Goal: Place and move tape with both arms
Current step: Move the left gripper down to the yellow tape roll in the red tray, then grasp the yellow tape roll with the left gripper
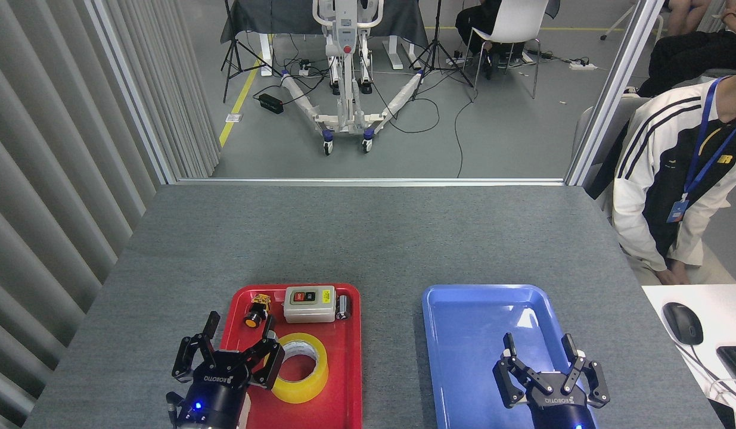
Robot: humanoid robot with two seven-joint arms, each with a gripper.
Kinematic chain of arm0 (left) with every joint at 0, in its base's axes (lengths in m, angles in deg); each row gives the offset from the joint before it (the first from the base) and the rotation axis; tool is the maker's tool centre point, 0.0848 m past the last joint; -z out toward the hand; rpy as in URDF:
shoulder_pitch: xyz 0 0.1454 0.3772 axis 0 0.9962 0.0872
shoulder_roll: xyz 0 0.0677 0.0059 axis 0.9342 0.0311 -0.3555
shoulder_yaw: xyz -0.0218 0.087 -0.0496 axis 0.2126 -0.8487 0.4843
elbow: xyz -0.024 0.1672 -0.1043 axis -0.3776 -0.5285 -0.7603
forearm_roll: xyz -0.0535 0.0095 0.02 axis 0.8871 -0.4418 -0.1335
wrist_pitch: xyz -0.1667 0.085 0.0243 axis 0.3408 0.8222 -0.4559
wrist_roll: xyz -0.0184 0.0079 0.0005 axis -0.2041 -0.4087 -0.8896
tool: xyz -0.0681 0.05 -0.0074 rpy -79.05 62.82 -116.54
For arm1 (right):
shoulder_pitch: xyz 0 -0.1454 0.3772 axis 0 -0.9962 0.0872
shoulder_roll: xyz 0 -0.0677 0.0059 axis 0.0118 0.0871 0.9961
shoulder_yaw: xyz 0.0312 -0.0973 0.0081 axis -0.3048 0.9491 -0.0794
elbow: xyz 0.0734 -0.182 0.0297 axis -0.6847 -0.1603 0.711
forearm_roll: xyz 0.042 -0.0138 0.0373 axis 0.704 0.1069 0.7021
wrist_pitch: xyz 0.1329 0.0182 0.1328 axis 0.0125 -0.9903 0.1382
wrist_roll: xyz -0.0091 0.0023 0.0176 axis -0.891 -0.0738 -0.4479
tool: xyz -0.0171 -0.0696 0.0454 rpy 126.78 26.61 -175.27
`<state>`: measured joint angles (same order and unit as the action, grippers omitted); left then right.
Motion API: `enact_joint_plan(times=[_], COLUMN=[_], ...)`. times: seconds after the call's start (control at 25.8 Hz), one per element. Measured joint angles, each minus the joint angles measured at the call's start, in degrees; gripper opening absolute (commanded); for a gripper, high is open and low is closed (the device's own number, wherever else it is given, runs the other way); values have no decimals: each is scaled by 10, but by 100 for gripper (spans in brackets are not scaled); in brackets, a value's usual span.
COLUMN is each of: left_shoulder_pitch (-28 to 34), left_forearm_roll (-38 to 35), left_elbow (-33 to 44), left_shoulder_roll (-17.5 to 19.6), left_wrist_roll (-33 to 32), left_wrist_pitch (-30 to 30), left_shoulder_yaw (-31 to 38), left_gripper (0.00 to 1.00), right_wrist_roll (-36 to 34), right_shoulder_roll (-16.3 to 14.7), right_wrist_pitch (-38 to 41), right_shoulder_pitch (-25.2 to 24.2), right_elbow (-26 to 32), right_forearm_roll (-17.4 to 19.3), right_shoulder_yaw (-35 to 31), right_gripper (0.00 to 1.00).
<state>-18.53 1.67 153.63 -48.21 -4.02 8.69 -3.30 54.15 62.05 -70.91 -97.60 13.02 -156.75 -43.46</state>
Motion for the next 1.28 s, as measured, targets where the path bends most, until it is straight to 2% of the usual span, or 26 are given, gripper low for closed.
enact_joint_plan(times=[0.5,0.78,0.89,1.13,1.2,1.28], left_shoulder_pitch=[0,-7,-23,-65,-81,-98], left_forearm_roll=[7,9,15,21,21,22], left_elbow=[3,1,-1,-3,-10,-25], left_shoulder_roll=[-9,-2,5,20,20,20], left_wrist_roll=[-10,-20,-78,-346,-412,-452], left_wrist_pitch=[22,21,16,-2,-4,-15], left_shoulder_yaw=[9,-3,-6,-6,-5,-5], left_gripper=[100,100,100,100,100,100], right_wrist_roll=[4,5,8,9,9,10], right_shoulder_roll=[-7,-16,-16,-16,-15,-14], right_wrist_pitch=[-9,-8,-6,-3,-3,-3], right_shoulder_pitch=[-2,0,1,0,-1,-1], right_elbow=[0,-4,-4,-1,2,5], right_forearm_roll=[-1,1,2,3,3,3], right_shoulder_yaw=[-9,-10,-10,-10,-10,-9], right_gripper=[100,100,100,100,100,100])
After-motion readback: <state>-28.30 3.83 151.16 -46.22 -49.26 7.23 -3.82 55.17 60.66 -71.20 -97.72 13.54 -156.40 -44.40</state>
